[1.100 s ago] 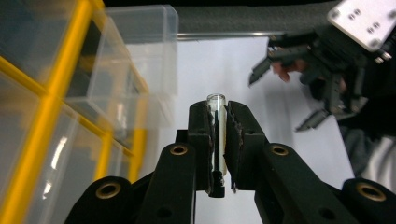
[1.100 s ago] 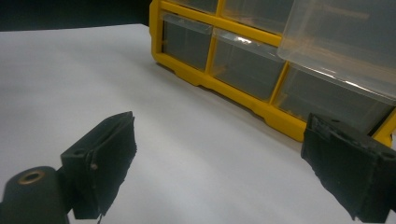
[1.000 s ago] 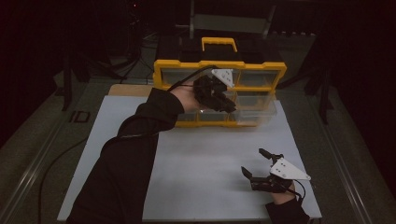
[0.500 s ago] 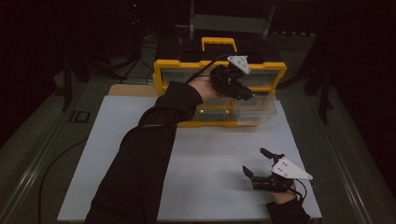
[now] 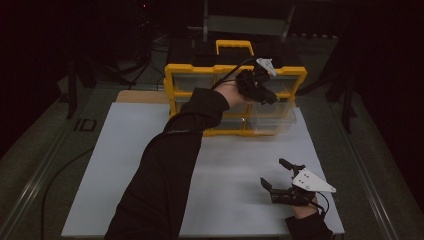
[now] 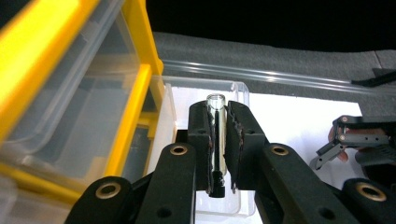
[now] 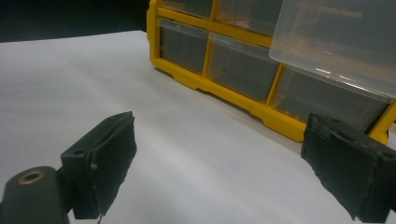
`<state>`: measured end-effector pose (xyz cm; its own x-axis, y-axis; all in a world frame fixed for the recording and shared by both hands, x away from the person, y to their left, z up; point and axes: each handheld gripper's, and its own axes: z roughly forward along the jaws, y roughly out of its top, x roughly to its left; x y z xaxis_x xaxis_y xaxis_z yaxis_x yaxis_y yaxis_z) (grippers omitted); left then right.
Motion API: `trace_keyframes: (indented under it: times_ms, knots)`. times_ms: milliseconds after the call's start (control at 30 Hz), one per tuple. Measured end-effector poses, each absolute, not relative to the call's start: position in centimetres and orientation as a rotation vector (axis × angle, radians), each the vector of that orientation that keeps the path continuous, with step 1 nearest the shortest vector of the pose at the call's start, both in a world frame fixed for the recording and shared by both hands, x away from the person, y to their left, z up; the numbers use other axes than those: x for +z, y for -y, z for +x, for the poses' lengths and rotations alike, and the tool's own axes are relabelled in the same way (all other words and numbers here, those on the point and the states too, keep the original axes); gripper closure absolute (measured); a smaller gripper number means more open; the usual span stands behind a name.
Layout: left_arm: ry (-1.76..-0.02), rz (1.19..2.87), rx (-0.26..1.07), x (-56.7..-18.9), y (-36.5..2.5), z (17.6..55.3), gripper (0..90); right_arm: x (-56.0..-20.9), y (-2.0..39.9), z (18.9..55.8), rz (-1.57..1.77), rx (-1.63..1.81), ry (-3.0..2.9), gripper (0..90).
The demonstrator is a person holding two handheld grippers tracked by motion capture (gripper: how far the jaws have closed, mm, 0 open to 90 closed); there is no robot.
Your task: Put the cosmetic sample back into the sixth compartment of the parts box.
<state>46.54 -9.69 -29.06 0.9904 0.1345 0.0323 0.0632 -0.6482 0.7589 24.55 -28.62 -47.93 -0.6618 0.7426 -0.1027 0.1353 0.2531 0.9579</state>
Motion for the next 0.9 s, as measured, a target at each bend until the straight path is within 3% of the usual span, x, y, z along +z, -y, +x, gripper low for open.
trace_keyframes:
  times_ms: [667, 833, 900]
  knots:
    - [-0.181, 2.303, 0.084, -31.7, 11.0, 46.9, 80.8, -47.9, 28.5, 24.5, 0.79, 1.431, -1.984, 10.1]
    - [-0.212, 2.279, 0.077, -31.1, 10.6, 46.6, 57.1, -47.9, 28.6, 24.5, 0.79, 1.435, -1.981, 10.2]
    - [-0.217, 2.285, 0.082, -31.0, 10.4, 46.4, 41.9, -47.9, 28.6, 24.5, 0.788, 1.434, -1.982, 10.1]
